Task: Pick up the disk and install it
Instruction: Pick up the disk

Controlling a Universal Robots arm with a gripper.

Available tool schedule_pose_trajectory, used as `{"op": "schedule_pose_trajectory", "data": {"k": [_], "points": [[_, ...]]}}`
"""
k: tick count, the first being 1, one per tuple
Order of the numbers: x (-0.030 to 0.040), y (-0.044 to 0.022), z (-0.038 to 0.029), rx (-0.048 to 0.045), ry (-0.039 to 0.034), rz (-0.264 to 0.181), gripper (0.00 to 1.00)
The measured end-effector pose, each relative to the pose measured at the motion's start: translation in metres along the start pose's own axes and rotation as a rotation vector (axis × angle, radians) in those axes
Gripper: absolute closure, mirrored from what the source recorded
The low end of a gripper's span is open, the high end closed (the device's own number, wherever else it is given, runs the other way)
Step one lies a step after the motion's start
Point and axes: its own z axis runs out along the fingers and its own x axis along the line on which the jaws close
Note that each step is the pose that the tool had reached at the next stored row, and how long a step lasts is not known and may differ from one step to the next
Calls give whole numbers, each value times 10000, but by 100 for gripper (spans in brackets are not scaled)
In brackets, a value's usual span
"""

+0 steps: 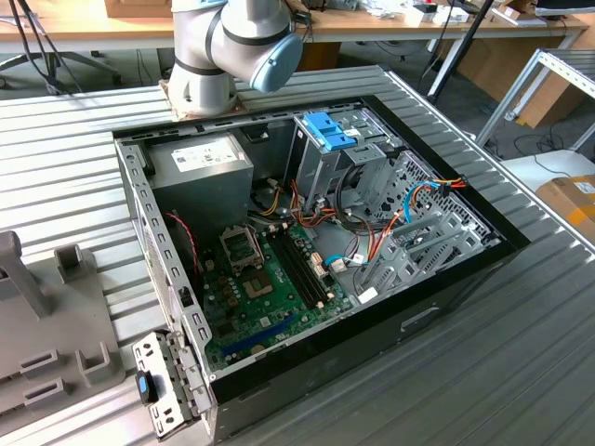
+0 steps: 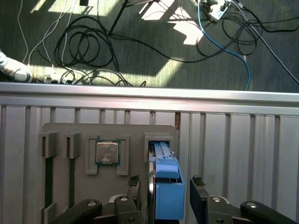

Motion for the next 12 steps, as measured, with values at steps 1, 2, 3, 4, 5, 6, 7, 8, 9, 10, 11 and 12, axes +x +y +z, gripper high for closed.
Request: {"op": "schedule_pose_trajectory", "data": {"k": [1,2,3,4,5,6,7,8,9,10,11,12], "points": [[0,0,0,0,-1,0,46],[0,0,-1,-1,0,0,46],[0,0,-1,-1,0,0,46],[0,0,-1,-1,0,0,46],[0,0,-1,0,0,0,46],[0,0,-2,0,-1,0,46],[0,0,-2,0,0,0,46],[0,0,-2,0,0,0,46],[0,0,-2,0,0,0,46],[0,0,-3,0,0,0,46],[0,0,-7,0,0,0,46],[0,0,-10,0,0,0,64]]}}
